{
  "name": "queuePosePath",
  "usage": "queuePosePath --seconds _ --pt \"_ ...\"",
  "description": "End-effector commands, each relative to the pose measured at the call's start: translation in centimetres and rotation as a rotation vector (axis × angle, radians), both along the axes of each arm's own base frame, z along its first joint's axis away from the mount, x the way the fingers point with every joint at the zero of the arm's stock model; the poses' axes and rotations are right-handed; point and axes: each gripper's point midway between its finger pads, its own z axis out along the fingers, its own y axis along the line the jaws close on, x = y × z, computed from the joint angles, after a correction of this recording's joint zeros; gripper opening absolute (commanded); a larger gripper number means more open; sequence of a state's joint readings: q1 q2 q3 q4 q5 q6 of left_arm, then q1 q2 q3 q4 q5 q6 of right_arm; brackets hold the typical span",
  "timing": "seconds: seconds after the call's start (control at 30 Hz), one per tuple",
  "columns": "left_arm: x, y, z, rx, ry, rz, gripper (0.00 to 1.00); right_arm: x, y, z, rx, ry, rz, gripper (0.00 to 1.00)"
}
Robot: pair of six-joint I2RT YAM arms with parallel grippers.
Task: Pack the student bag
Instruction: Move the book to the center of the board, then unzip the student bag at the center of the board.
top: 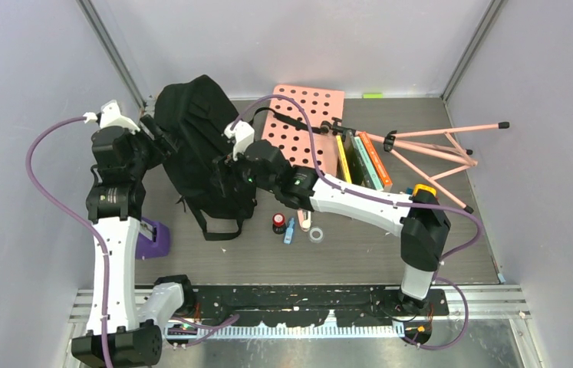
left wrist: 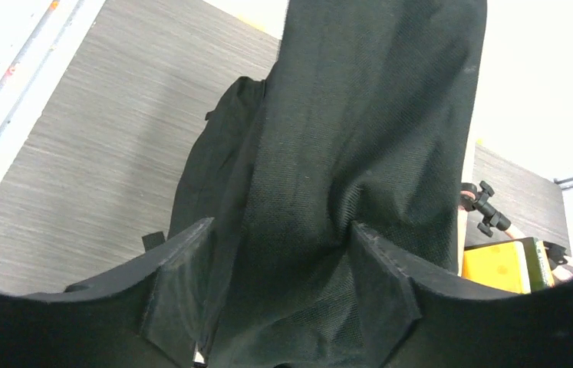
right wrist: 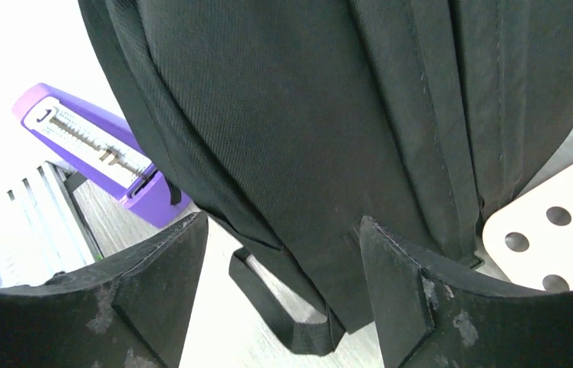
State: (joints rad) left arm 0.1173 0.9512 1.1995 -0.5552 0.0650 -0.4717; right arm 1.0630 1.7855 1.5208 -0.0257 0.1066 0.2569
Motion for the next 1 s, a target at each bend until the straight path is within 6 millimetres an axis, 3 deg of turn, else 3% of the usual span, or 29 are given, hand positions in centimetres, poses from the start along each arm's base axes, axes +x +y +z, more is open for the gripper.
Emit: queuePosePath --seconds 0.0,0.13,0.2,0.23,0.37,0.5,0.6,0.77,0.97 --pt "0.3 -0.9 1.3 -0.044 -0.082 -0.041 0.55 1.3 1.1 3.3 0.027 -0.097 0.0 0.76" --pt "-0.6 -1.3 2.5 -0.018 -0.136 -0.07 0.22 1.2 2.1 3.3 0.017 -0.103 0.037 0.67" --pt "-1.3 -2.1 3.8 0.006 -0.188 -0.128 0.08 1.2 2.5 3.8 0.028 -0.107 0.045 0.57" --pt "-1.7 -2.6 4.7 0.019 -0.215 -0.154 0.01 1.2 2.7 3.7 0.025 -0.109 0.05 0.47" --pt "-4.0 -4.6 8.1 0.087 -0.323 -0.282 0.0 2.2 2.2 4.6 -0.003 -0.155 0.02 0.19" --pt "-5.8 -7.0 9.9 0.106 -0.395 -0.425 0.0 4.6 0.3 4.2 -0.039 -0.166 -0.04 0.11" --pt "-5.9 -8.2 9.9 0.086 -0.403 -0.488 0.0 6.8 -1.7 3.9 -0.05 -0.154 -0.091 0.1" --pt "-4.3 -11.0 9.0 -0.024 -0.403 -0.579 0.0 12.4 -5.8 4.7 -0.032 -0.18 -0.182 0.12" --pt "-1.1 -15.0 7.1 -0.043 -0.36 -0.529 0.0 16.6 -7.7 4.9 -0.048 -0.18 -0.186 0.21"
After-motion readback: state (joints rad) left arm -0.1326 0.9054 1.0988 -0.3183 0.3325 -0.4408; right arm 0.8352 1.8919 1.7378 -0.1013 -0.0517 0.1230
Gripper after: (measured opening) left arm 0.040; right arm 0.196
